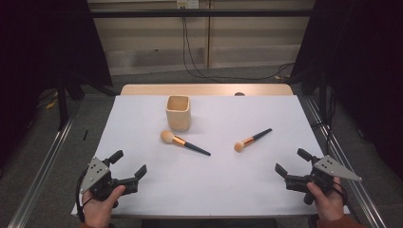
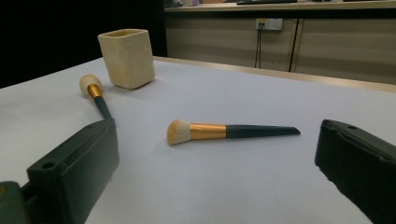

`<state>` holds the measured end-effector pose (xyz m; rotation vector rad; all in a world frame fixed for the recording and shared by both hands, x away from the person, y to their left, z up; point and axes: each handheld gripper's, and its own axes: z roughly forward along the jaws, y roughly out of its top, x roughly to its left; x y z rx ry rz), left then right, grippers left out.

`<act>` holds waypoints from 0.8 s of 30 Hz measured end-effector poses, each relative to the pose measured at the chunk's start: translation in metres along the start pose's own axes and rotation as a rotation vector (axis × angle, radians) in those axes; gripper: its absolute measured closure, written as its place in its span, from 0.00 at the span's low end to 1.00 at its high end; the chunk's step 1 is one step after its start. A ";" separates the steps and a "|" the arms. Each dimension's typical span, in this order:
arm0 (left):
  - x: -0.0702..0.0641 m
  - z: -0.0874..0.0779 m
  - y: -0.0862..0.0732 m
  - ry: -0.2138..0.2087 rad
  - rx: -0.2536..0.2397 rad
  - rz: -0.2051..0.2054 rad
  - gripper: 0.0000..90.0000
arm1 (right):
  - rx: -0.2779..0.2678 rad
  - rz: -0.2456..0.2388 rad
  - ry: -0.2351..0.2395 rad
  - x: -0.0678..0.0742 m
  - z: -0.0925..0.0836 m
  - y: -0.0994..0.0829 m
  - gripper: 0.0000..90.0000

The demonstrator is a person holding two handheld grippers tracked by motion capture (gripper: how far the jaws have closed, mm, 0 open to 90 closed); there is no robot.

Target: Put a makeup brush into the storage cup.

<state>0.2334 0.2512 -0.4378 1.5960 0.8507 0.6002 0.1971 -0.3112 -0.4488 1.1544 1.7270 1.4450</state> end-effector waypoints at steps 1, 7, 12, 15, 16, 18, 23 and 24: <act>0.000 0.000 0.000 0.002 0.001 0.002 0.03 | 0.001 -0.001 0.002 0.000 0.000 0.000 0.00; 0.001 0.001 0.000 0.004 0.006 0.001 0.03 | 0.000 0.004 0.002 -0.001 0.001 0.000 0.00; 0.001 0.000 -0.001 0.004 0.016 0.002 0.03 | 0.003 0.002 0.010 0.000 0.002 0.000 0.00; -0.001 0.001 0.000 -0.007 0.017 0.010 0.03 | 0.002 0.002 0.013 0.000 0.003 0.001 0.00; -0.002 0.002 0.000 -0.009 0.019 0.011 0.03 | 0.001 0.002 0.012 0.000 0.004 0.001 0.00; -0.003 0.002 0.001 -0.016 0.021 0.014 0.03 | 0.002 -0.001 0.014 0.000 0.004 0.001 0.00; -0.006 0.006 0.003 -0.022 0.019 0.020 0.03 | 0.003 -0.004 0.015 0.001 0.005 0.001 0.00; -0.006 0.006 0.003 -0.022 0.019 0.020 0.03 | 0.003 -0.004 0.015 0.001 0.005 0.001 0.00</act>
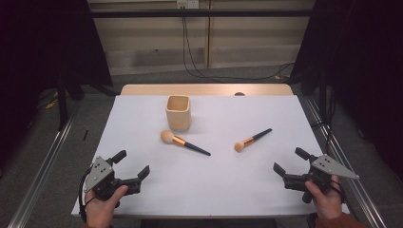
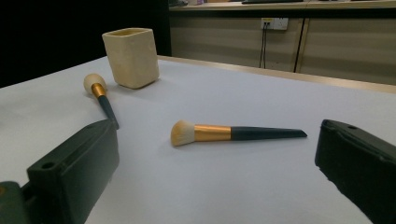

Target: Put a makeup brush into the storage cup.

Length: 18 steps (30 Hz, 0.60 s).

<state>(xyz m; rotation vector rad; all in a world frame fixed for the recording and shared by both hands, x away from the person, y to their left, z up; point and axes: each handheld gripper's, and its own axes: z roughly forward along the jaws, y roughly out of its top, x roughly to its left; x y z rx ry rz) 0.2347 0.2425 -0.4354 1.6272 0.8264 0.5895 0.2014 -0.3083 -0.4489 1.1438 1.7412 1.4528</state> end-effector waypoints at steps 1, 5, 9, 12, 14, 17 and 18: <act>0.000 0.001 0.001 -0.002 -0.001 0.000 0.03 | -0.001 -0.002 0.000 0.000 0.000 0.000 0.00; -0.002 0.003 0.006 -0.010 -0.005 0.003 0.03 | -0.001 -0.002 0.002 0.001 0.000 0.000 0.00; -0.003 0.007 0.011 -0.028 -0.014 0.007 0.03 | -0.001 -0.003 -0.001 0.001 0.000 0.000 0.00; -0.002 0.013 0.014 -0.025 -0.023 0.039 0.04 | 0.000 0.001 -0.003 0.001 0.000 0.000 0.00; 0.000 0.017 0.016 -0.038 -0.021 0.038 0.04 | 0.001 -0.001 -0.001 0.002 0.000 0.001 0.00; 0.001 0.019 0.018 -0.037 -0.019 0.034 0.04 | -0.001 -0.007 0.001 0.002 0.000 0.001 0.00; 0.000 0.021 0.019 -0.043 -0.022 0.031 0.04 | -0.001 -0.007 0.001 0.002 0.000 0.001 0.00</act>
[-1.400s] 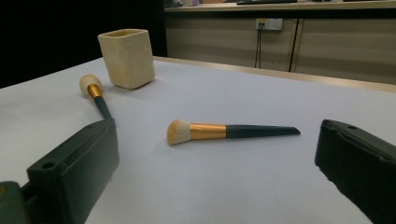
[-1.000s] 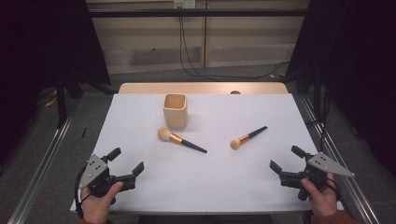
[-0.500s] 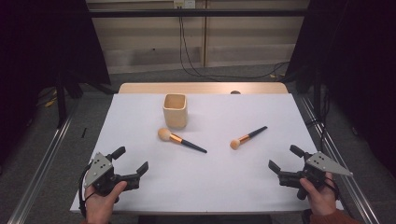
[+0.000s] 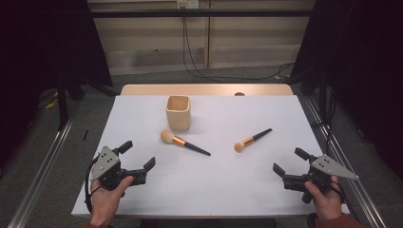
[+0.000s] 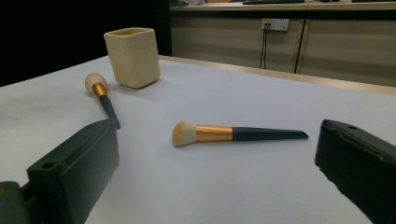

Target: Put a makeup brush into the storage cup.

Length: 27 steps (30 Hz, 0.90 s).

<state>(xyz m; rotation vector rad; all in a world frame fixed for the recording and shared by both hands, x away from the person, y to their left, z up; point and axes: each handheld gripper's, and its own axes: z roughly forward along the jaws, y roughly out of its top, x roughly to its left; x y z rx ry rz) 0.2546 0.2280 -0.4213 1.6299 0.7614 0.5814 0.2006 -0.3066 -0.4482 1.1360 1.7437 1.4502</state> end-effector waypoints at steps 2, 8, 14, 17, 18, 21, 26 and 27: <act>0.000 0.004 0.002 -0.004 0.009 0.012 0.04 | 0.001 0.000 0.000 0.000 0.000 0.000 0.00; -0.002 0.017 0.009 -0.023 0.011 0.028 0.04 | 0.004 0.005 0.000 -0.001 0.002 -0.001 0.00; -0.002 0.029 0.013 -0.044 0.022 0.033 0.04 | 0.005 0.004 0.004 -0.003 0.002 -0.001 0.00; -0.001 0.035 0.016 -0.050 0.012 0.035 0.04 | 0.006 0.005 0.007 -0.002 0.002 -0.001 0.00; 0.001 0.039 0.018 -0.054 0.012 0.034 0.04 | 0.006 0.001 0.005 -0.002 0.002 -0.001 0.00; 0.002 0.043 0.019 -0.058 0.011 0.036 0.04 | 0.004 0.004 0.001 -0.002 0.001 -0.001 0.00; 0.003 0.055 0.019 -0.076 0.027 0.035 0.04 | 0.006 0.004 0.000 -0.002 0.001 -0.001 0.00; 0.003 0.057 0.020 -0.080 0.029 0.036 0.04 | 0.006 0.004 0.000 -0.002 0.001 -0.001 0.00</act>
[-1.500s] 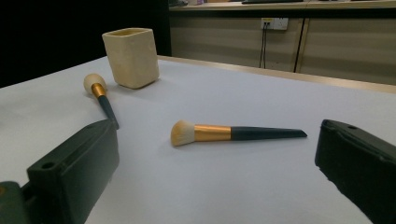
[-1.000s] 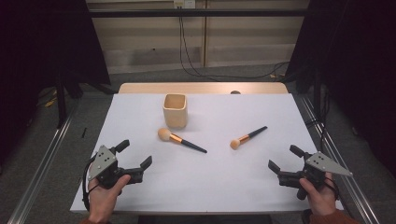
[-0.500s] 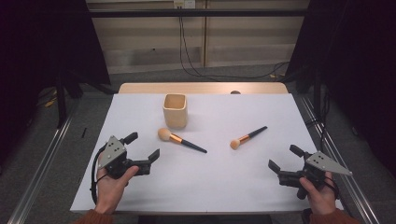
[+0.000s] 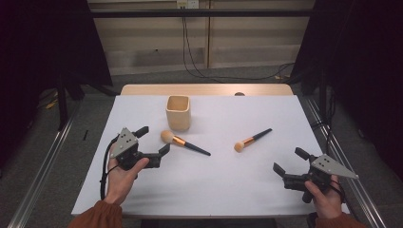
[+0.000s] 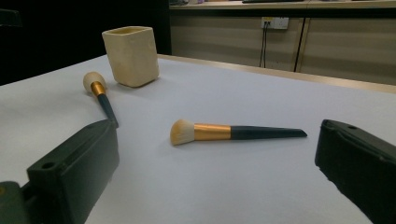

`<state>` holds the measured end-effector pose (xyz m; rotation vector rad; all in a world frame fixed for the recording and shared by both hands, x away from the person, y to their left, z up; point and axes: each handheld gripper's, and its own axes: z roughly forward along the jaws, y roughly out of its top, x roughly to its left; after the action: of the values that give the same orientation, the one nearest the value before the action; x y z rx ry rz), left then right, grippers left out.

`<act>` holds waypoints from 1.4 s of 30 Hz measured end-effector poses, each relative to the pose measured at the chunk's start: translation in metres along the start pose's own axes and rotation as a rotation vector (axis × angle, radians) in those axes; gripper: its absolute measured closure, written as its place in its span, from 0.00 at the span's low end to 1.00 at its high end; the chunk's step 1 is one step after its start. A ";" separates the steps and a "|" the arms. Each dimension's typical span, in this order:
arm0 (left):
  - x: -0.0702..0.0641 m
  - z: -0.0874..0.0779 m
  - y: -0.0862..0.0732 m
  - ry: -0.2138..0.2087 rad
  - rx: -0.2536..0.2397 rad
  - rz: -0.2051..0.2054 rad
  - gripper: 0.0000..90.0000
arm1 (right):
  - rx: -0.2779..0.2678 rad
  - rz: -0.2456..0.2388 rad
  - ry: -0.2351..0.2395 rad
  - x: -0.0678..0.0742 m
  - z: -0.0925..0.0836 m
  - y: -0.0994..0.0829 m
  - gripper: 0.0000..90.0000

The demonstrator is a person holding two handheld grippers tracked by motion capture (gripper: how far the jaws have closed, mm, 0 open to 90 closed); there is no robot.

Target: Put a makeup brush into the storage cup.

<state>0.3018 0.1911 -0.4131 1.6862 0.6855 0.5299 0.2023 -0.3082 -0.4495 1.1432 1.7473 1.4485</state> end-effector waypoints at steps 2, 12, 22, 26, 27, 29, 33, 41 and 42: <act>0.000 0.006 0.002 -0.007 0.011 0.010 0.04 | 0.002 -0.002 0.006 0.000 0.001 0.000 0.00; -0.008 0.039 0.011 -0.090 0.066 0.065 0.04 | 0.000 -0.007 0.010 0.002 0.002 0.001 0.00; -0.006 0.060 0.016 -0.142 0.104 0.059 0.03 | 0.002 -0.012 0.014 0.002 0.002 0.001 0.00; -0.001 0.069 0.017 -0.156 0.157 0.079 0.03 | 0.000 -0.009 0.015 0.002 0.002 0.001 0.00; -0.001 0.069 0.017 -0.156 0.157 0.079 0.03 | 0.000 -0.009 0.015 0.002 0.002 0.001 0.00; 0.001 0.071 0.018 -0.165 0.171 0.071 0.03 | 0.001 -0.010 0.016 0.002 0.002 0.001 0.00; 0.004 0.074 0.020 -0.160 0.202 0.091 0.04 | 0.003 -0.015 0.016 0.002 0.001 0.001 0.00; 0.006 0.081 0.023 -0.216 0.303 0.123 0.03 | 0.005 -0.012 0.015 0.003 0.002 0.001 0.00; 0.006 0.082 0.024 -0.222 0.309 0.115 0.03 | 0.005 -0.012 0.015 0.003 0.002 0.001 0.00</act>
<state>0.3648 0.1338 -0.4079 2.0480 0.5299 0.3194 0.2025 -0.3050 -0.4488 1.1252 1.7658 1.4508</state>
